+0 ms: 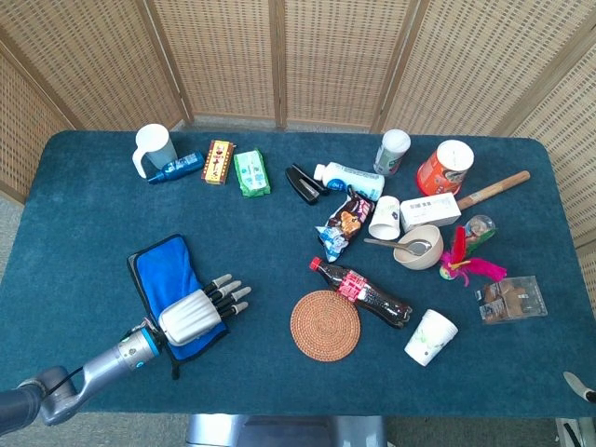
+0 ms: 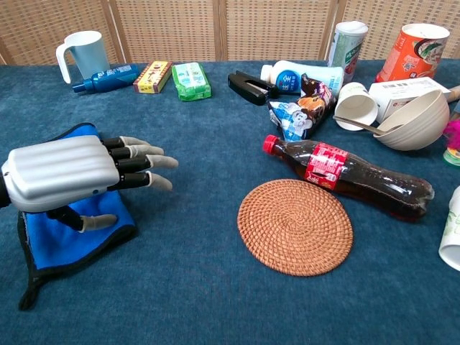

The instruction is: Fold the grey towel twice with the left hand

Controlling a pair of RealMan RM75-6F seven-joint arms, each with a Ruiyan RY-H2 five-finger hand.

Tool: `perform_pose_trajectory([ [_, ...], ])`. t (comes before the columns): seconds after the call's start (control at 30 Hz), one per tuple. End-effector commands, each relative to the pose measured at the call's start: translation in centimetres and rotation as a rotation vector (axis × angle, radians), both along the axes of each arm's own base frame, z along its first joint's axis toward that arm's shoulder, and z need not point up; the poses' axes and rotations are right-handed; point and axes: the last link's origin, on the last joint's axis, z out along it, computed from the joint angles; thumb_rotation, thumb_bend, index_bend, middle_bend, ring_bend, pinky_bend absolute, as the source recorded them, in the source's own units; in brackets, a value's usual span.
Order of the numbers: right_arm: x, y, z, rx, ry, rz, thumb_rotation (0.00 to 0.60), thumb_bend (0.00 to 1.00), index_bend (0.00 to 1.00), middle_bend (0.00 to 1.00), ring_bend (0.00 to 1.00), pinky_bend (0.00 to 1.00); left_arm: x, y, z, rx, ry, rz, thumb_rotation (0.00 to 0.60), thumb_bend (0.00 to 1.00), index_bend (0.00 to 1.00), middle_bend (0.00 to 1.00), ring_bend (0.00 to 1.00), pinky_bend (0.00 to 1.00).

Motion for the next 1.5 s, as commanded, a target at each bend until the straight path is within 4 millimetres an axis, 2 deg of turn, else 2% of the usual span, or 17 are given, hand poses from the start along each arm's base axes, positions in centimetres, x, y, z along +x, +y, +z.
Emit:
perform_pose_trajectory([
  [0.03,0.0,0.0,0.0,0.000,0.001,0.000,0.600,0.00,0.00,0.00,0.00,0.00,0.4,0.4,-0.3,0.007,-0.008,0.001,0.600,0.45,0.15,0.00,0.00,0.11],
  [0.3,0.0,0.0,0.1,-0.004,-0.001,0.000,0.600,0.00,0.00,0.00,0.00,0.00,1.3,1.0,-1.0,0.015,-0.023,0.007,0.600,0.45,0.16,0.00,0.00,0.11],
  [0.7,0.0,0.0,0.0,-0.001,-0.001,0.001,0.600,0.00,0.00,0.00,0.00,0.00,2.1,1.9,-0.1,0.049,-0.084,0.023,0.600,0.44,0.15,0.00,0.00,0.12],
  [0.93,0.0,0.0,0.1,-0.003,-0.003,0.002,0.600,0.00,0.00,0.00,0.00,0.00,0.5,3.2,2.1,0.108,-0.082,0.077,0.600,0.44,0.15,0.00,0.00,0.12],
  [1.13,0.0,0.0,0.1,-0.002,-0.003,0.002,0.600,0.00,0.00,0.00,0.00,0.00,-1.9,3.9,3.6,0.144,-0.040,0.129,0.600,0.44,0.15,0.00,0.00,0.12],
  [1.5,0.0,-0.1,-0.2,0.005,0.006,-0.003,0.600,0.00,0.00,0.00,0.00,0.00,-4.9,4.8,4.0,0.168,-0.008,0.222,0.600,0.44,0.15,0.00,0.00,0.12],
])
